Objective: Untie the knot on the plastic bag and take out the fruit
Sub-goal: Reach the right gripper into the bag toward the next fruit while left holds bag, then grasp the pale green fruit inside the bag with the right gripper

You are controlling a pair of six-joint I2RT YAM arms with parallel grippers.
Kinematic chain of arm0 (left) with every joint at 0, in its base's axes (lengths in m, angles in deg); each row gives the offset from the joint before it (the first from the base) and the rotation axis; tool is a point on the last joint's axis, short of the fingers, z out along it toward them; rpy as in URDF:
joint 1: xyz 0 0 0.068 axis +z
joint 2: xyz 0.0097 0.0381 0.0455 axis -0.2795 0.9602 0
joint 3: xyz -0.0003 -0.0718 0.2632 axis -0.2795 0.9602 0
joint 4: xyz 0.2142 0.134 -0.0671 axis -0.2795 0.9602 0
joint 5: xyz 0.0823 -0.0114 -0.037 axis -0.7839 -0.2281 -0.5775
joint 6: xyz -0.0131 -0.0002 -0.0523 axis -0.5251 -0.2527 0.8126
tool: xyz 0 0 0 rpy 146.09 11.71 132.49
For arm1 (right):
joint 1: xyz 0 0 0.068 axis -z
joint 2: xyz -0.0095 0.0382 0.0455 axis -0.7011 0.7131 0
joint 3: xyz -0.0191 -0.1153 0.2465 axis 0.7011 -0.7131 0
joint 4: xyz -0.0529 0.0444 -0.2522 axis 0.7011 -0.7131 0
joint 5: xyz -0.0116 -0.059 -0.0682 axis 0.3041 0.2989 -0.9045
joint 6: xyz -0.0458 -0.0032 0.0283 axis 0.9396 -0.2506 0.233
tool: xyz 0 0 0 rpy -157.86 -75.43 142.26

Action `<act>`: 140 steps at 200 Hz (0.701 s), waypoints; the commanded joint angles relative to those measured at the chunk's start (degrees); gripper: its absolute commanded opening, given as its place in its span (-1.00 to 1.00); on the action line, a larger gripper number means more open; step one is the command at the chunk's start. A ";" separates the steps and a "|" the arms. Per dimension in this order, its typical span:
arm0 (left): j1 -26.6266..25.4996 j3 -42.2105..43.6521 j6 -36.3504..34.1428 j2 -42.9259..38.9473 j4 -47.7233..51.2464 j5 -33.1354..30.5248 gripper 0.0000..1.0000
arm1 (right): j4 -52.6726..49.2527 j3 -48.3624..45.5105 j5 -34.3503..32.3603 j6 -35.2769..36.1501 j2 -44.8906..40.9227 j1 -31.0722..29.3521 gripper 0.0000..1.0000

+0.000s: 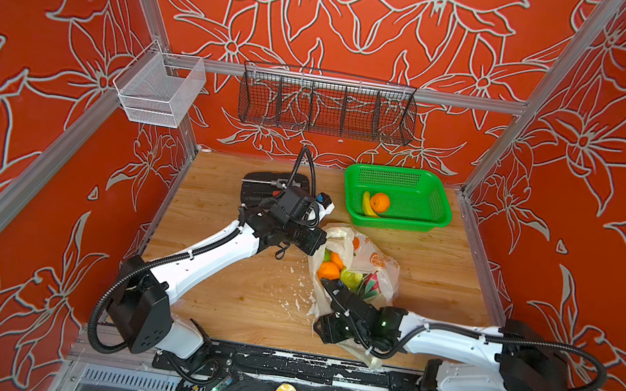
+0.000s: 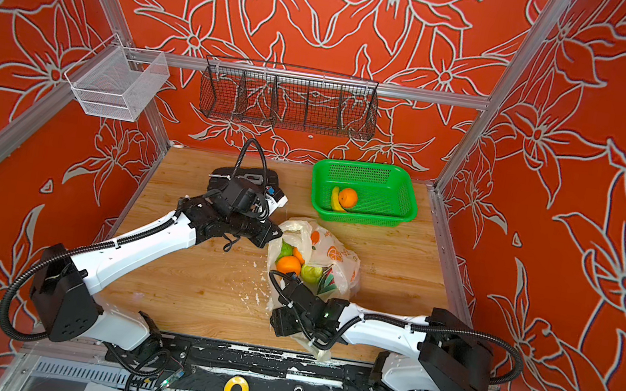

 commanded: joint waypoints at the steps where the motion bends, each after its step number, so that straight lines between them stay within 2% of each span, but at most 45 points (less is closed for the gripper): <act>1: 0.29 0.01 0.26 -0.78 0.01 0.97 -1.00 | -1.44 2.28 -2.25 -1.09 -4.47 -0.74 0.56; 44: 0.31 0.14 0.81 -0.69 -0.47 2.74 -1.00 | -7.36 4.76 -10.94 -1.17 -13.08 -0.52 0.94; 70: 0.27 0.22 0.81 -0.77 -0.56 2.81 -1.00 | -8.29 5.93 -13.21 -1.38 -16.36 0.02 0.94; 94: 0.27 0.19 0.86 -0.87 -0.56 2.85 -1.00 | -10.19 7.23 -18.20 -2.50 -19.11 0.30 0.94; 114: 0.28 0.23 0.99 -1.11 -0.72 2.95 -1.00 | -12.69 7.65 -23.15 -3.91 -20.83 1.43 0.80; 140: 0.31 0.20 0.97 -1.37 -0.72 3.03 -1.00 | -17.24 9.90 -23.99 -3.33 -17.90 4.55 0.72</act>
